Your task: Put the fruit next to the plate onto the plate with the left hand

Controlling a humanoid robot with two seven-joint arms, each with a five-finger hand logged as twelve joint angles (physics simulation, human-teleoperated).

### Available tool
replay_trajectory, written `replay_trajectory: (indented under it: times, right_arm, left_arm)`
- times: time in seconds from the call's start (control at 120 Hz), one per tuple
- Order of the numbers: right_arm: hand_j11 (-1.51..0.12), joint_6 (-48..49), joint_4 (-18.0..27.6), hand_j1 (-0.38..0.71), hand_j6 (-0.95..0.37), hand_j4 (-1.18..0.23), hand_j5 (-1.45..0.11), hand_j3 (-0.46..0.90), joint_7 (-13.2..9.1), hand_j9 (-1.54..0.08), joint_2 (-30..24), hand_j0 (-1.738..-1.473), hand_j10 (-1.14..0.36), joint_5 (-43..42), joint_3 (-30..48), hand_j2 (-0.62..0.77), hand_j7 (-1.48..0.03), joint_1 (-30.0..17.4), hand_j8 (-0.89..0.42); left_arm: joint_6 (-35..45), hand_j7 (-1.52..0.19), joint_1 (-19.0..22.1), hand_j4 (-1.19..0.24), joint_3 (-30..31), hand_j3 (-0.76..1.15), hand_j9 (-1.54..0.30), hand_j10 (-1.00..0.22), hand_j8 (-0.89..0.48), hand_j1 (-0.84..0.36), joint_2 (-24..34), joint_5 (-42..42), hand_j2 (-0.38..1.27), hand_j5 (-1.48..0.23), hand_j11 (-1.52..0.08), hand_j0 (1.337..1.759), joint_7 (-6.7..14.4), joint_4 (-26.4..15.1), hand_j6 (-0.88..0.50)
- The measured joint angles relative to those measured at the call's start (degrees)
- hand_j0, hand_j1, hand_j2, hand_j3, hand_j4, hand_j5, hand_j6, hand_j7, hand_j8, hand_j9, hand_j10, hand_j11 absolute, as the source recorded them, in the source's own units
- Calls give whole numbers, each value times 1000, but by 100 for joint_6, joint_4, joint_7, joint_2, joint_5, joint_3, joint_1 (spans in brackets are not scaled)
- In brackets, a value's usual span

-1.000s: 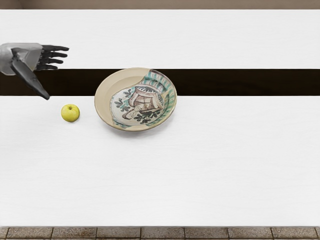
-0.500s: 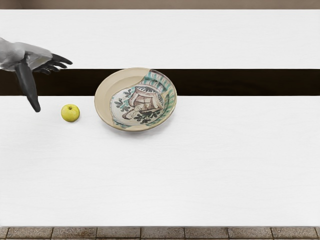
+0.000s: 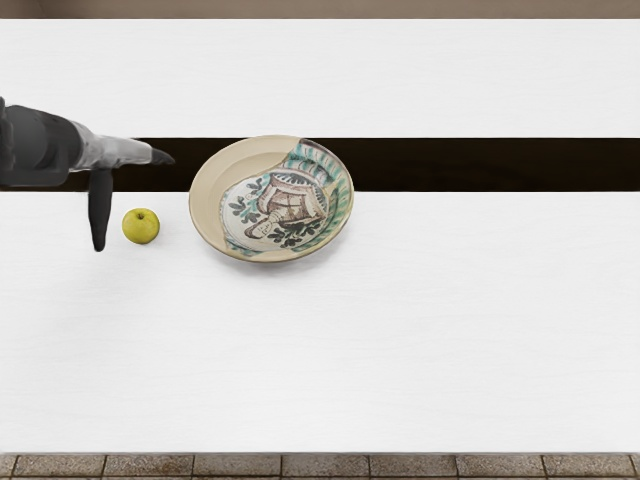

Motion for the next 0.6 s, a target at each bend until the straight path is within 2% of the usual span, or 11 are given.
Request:
replay_trajectory:
  times: [0.225, 0.433, 0.6]
  right_arm:
    - [-20, 0, 0, -331, -15, -15, -20, 0, -2, -20, 0, -1658, -15, 0, 5, -3, -20, 0, -15]
    - [-20, 0, 0, -331, -15, -15, -20, 0, -3, -20, 0, -1658, -15, 0, 7, -3, -20, 0, -15]
    - [-20, 0, 0, -331, -15, -15, -20, 0, -1, -20, 0, -1658, -15, 0, 7, -3, -20, 0, -15]
  left_arm:
    - [621, -16, 108, -16, 309, 0, -16, -16, -17, 336, -244, 341, 3, -16, -16, 1658, 0, 22, -18]
    - [927, -162, 200, -128, 451, 0, -161, -128, -129, 202, -260, 420, 26, -162, -161, 1658, 0, 50, -130]
    - [1404, -228, 229, -180, 653, 0, -227, -179, -181, 141, -368, 662, 37, -228, -227, 1658, 0, 120, -181]
